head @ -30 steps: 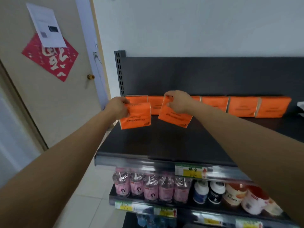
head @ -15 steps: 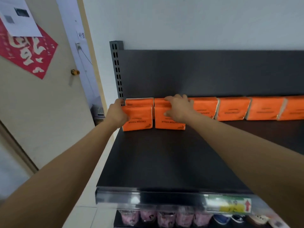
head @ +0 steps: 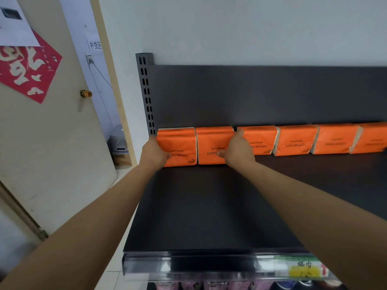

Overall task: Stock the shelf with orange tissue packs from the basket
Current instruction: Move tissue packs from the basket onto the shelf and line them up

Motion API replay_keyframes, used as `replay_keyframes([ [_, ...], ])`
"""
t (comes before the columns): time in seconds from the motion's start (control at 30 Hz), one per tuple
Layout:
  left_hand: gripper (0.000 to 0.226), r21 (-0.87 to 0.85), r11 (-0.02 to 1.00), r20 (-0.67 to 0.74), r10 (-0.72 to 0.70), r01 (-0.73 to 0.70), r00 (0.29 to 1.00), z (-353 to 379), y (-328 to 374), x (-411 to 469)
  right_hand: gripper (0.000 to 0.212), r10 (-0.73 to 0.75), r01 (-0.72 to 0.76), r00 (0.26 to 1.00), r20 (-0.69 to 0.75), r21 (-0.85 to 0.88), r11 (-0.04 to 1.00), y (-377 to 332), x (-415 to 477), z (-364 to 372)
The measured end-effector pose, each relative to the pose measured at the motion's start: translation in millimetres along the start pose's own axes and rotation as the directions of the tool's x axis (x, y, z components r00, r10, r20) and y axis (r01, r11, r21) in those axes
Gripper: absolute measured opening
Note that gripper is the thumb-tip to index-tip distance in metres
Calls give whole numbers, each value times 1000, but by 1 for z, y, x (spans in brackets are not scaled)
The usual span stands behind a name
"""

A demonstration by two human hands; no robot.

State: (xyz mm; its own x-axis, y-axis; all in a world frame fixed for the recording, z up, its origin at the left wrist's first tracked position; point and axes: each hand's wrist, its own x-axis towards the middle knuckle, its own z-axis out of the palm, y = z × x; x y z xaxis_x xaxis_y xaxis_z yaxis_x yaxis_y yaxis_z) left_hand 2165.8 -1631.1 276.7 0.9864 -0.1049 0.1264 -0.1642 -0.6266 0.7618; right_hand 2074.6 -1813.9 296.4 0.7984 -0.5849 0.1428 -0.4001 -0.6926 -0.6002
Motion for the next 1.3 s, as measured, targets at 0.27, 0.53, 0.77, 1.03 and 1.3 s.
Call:
replay_keyframes([
  [0.27, 58, 11, 997, -3, -73, 73, 997, -1, -2, -8, 73, -31, 33, 999, -37, 52, 998, 11, -12, -1],
  [0.53, 55, 74, 997, -196, -17, 32, 981, -14, 27, -66, 50, -177, 166, 978, -113, -103, 981, 25, -47, -31],
  [0.77, 42, 108, 959, -94, 272, -262, 958, 15, 93, -179, 33, -328, 328, 944, -25, -19, 945, 72, -113, -86],
  [1.03, 27, 99, 909, 256, 371, -406, 893, 116, 130, -345, 22, -231, 231, 973, 19, -20, 973, 207, -213, -147],
  [1.3, 29, 413, 838, 759, -100, -357, 644, 203, 60, -433, 26, 71, 193, 815, 575, -385, 903, 345, -272, -116],
])
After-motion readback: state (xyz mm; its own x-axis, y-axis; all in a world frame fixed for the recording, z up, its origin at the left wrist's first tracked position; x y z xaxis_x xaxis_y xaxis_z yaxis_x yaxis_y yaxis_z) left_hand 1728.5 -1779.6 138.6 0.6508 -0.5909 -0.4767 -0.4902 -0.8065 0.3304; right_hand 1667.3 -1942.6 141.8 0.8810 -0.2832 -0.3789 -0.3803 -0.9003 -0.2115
